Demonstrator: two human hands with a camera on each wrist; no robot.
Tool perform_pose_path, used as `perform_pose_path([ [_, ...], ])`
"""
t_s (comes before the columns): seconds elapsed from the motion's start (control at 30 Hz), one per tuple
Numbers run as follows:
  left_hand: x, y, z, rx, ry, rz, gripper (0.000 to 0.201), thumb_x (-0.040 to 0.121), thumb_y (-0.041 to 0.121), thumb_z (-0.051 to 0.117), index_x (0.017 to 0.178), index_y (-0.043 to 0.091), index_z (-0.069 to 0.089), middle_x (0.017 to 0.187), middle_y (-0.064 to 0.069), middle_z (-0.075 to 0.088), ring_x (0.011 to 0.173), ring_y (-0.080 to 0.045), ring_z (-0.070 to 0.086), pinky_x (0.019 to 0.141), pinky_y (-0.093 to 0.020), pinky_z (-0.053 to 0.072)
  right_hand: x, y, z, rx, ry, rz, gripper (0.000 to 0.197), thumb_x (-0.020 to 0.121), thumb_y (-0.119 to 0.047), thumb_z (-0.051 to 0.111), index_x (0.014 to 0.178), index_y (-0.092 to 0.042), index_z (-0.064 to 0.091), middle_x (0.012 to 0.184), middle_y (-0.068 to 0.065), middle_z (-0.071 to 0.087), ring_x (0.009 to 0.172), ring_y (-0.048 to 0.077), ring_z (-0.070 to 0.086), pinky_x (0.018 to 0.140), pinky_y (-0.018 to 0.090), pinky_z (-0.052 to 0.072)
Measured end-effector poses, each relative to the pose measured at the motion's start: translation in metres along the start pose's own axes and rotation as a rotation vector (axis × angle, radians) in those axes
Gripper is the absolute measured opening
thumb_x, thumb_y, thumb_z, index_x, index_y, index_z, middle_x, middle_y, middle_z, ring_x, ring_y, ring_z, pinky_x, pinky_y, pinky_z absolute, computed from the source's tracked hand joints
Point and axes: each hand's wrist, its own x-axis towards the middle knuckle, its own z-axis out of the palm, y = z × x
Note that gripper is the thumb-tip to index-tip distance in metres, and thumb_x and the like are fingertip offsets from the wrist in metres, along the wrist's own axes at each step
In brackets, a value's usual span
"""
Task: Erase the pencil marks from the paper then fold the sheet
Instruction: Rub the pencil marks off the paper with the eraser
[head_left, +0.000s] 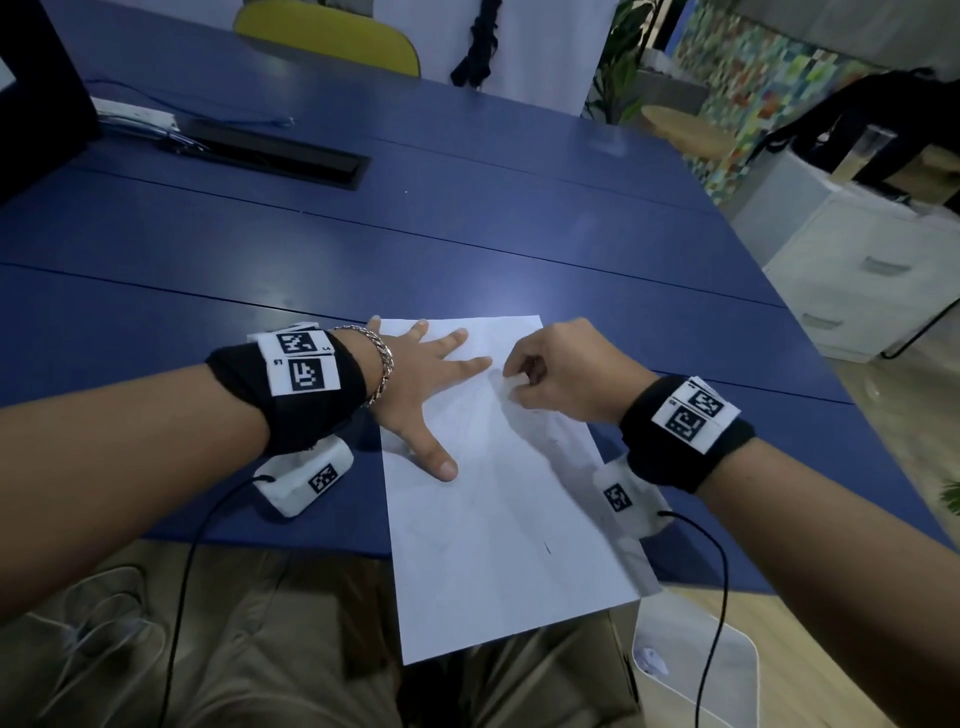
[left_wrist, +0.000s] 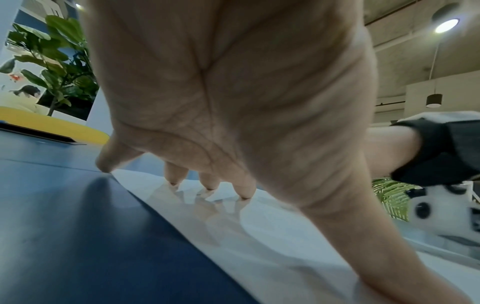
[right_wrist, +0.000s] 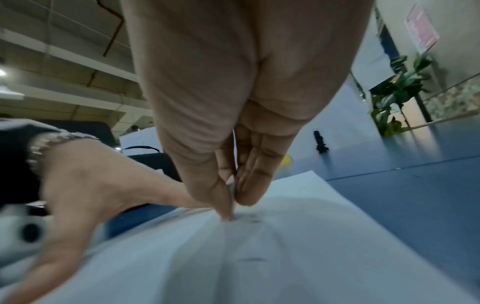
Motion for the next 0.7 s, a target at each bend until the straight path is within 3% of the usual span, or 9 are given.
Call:
perform_pose_path([
  [0.07, 0.000, 0.001, 0.000, -0.002, -0.007, -0.005, 0.144, 0.047, 0.102, 0.063, 0.152, 0.058, -0.026, 0.166, 0.015, -0.033, 0.158, -0.033, -0.020, 0.113, -0.083, 0.004, -0.004, -0.004, 0.002, -0.023, -0.004, -0.016, 0.022, 0.081, -0.021, 0.075, 0.103, -0.022, 0.077, 0.074, -0.015, 0.066, 0.069, -0.003, 0.060, 0.067, 0.017, 0.049],
  [0.2, 0.001, 0.001, 0.000, 0.003, -0.012, -0.013, 0.145, 0.044, 0.103, 0.062, 0.150, 0.059, -0.027, 0.166, 0.016, -0.034, 0.158, -0.034, -0.019, 0.110, -0.086, 0.007, -0.021, -0.023, 0.005, -0.019, -0.240, -0.127, 0.023, 0.079, -0.027, 0.074, 0.102, -0.029, 0.077, 0.076, -0.014, 0.070, 0.070, -0.002, 0.063, 0.066, 0.015, 0.051],
  [0.27, 0.001, 0.001, 0.000, 0.004, -0.012, -0.008, 0.146, 0.041, 0.104, 0.060, 0.150, 0.059, -0.028, 0.166, 0.016, -0.034, 0.158, -0.034, -0.019, 0.110, -0.086, 0.007, -0.014, -0.017, 0.003, -0.026, -0.182, -0.110, 0.023, 0.080, -0.024, 0.074, 0.102, -0.027, 0.078, 0.077, -0.014, 0.070, 0.071, 0.000, 0.063, 0.066, 0.014, 0.050],
  [0.37, 0.002, 0.001, 0.000, -0.004, -0.020, -0.007, 0.148, 0.036, 0.105, 0.056, 0.149, 0.060, -0.028, 0.165, 0.017, -0.034, 0.158, -0.033, -0.020, 0.110, -0.086, 0.006, -0.005, -0.008, 0.002, -0.043, -0.018, -0.051, 0.021, 0.081, -0.023, 0.074, 0.102, -0.023, 0.077, 0.078, -0.011, 0.070, 0.075, 0.009, 0.065, 0.072, 0.026, 0.056],
  [0.57, 0.002, 0.000, 0.002, 0.002, -0.016, -0.009, 0.146, 0.040, 0.105, 0.059, 0.149, 0.060, -0.028, 0.165, 0.017, -0.035, 0.158, -0.033, -0.020, 0.110, -0.086, 0.007, -0.028, -0.025, 0.007, -0.023, -0.204, -0.128, 0.024, 0.082, -0.024, 0.073, 0.105, -0.027, 0.077, 0.079, -0.012, 0.070, 0.071, -0.001, 0.062, 0.069, 0.021, 0.054],
  [0.7, 0.003, -0.002, 0.002, -0.010, -0.003, 0.006, 0.148, 0.038, 0.106, 0.057, 0.149, 0.059, -0.029, 0.166, 0.018, -0.034, 0.158, -0.031, -0.020, 0.112, -0.083, 0.007, -0.041, -0.006, -0.004, 0.009, -0.112, -0.059, 0.016, 0.085, -0.026, 0.077, 0.101, -0.027, 0.078, 0.081, -0.012, 0.073, 0.076, 0.002, 0.067, 0.073, 0.024, 0.058],
])
